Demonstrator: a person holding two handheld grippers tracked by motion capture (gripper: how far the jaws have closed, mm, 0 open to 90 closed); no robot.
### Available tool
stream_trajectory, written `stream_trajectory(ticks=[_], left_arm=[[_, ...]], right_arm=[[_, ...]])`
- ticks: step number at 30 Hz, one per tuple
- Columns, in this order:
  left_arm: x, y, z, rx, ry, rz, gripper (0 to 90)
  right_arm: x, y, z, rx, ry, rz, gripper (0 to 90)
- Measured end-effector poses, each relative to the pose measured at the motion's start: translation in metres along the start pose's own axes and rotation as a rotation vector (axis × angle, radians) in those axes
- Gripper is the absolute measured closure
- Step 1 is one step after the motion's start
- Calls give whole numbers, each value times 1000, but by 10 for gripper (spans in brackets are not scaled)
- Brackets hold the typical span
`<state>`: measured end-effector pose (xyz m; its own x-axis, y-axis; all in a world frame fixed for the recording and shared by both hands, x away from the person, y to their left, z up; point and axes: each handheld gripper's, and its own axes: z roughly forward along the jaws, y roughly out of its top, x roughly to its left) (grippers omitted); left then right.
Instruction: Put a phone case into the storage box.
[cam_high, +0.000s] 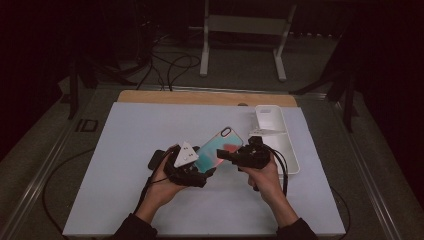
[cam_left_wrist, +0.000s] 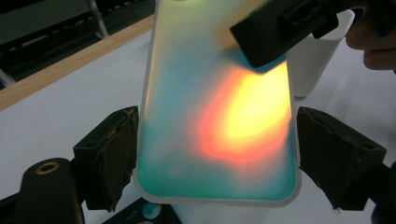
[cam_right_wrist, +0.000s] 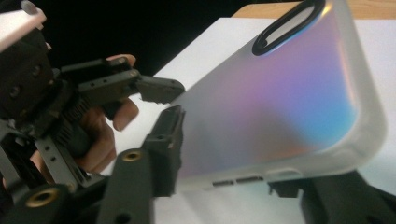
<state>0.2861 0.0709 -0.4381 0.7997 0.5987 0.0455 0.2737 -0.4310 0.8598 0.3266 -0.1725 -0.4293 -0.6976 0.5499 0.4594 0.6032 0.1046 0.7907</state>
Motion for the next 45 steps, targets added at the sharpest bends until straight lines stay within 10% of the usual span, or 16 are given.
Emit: stream_trajectory(ticks=[32, 45], left_arm=[[-8, -4, 12, 39, 58, 32, 200], [3, -2, 1, 4, -6, -29, 191]], right_arm=[[14, 2, 7, -19, 45, -29, 862], [15, 4, 3, -22, 17, -66, 864]])
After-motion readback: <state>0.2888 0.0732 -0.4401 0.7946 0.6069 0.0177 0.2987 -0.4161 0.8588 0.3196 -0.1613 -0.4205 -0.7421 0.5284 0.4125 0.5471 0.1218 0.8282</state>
